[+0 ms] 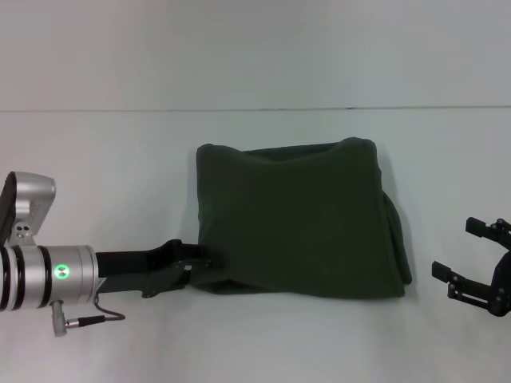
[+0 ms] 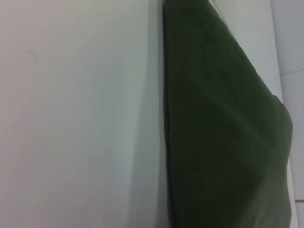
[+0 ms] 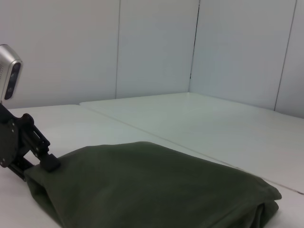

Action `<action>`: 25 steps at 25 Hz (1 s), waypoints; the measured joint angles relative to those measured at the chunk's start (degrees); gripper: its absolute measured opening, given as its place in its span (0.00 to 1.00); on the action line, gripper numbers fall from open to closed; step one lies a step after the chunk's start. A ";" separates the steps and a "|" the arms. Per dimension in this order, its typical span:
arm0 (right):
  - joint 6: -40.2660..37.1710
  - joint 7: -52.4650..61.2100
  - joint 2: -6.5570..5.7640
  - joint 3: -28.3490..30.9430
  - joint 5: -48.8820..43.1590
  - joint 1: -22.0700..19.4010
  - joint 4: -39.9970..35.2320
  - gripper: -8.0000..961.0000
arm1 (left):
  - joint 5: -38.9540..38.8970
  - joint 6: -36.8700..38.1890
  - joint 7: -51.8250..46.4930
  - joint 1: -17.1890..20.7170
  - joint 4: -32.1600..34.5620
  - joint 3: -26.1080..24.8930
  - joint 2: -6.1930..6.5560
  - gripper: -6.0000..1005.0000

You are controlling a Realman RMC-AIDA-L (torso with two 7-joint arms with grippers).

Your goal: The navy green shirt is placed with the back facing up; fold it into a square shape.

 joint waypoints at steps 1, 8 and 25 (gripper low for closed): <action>0.00 0.00 0.00 0.00 -0.02 0.00 0.00 0.96 | -0.19 -0.06 0.35 0.04 0.00 -0.09 -0.10 0.55; -0.17 -0.01 0.00 -0.09 -0.13 0.00 0.00 0.96 | -0.76 -0.19 2.29 0.14 -0.09 -0.21 -0.24 0.38; -0.34 0.01 0.07 -0.44 -0.07 0.25 -0.25 0.96 | -2.61 1.54 5.56 6.17 0.69 -5.13 0.29 0.04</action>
